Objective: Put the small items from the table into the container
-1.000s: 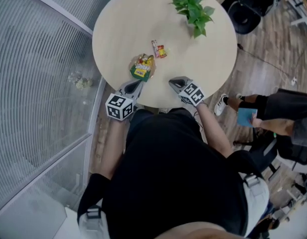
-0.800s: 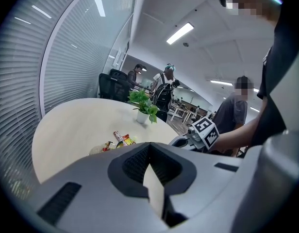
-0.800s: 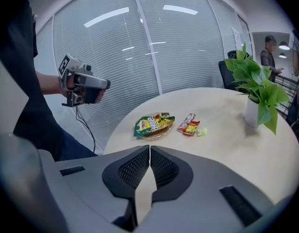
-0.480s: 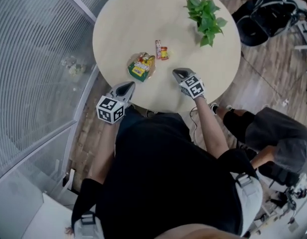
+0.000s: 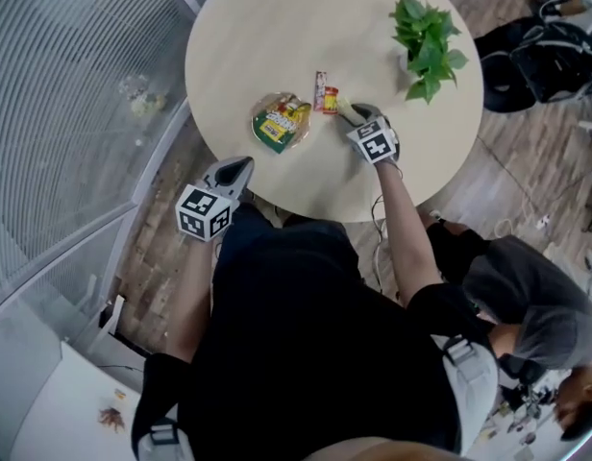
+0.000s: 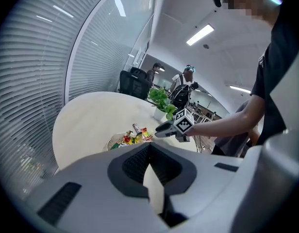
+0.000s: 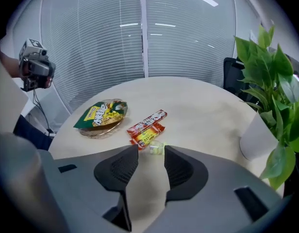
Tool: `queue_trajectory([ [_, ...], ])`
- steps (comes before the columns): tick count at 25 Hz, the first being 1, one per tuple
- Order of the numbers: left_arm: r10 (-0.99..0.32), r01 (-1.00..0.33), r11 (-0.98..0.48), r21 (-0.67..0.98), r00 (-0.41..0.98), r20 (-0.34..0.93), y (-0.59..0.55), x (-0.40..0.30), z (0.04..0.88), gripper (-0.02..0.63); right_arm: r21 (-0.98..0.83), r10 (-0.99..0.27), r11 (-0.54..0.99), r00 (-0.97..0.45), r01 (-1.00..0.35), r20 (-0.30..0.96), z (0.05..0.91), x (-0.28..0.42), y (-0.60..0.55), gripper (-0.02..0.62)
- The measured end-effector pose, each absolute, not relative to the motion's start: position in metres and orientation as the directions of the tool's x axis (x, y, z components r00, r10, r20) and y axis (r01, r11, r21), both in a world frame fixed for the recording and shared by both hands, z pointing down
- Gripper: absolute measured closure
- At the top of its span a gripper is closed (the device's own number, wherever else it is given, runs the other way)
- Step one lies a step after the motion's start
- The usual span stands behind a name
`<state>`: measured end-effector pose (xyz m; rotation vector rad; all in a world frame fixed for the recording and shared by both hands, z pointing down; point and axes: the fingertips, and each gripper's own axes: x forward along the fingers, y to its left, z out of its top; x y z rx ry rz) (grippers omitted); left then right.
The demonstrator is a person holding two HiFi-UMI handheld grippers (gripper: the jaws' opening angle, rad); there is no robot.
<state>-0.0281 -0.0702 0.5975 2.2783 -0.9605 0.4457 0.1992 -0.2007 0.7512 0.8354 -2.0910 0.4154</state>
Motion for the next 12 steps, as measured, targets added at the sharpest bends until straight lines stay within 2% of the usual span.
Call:
queue_trajectory([
  [12,-0.518,-0.747,-0.524,0.409,0.661,0.543,-0.058,-0.043,0.604,0.606,0.005,-0.413,0.697,-0.395,-0.717,0.821,0.782,0.192,-0.226,0.428],
])
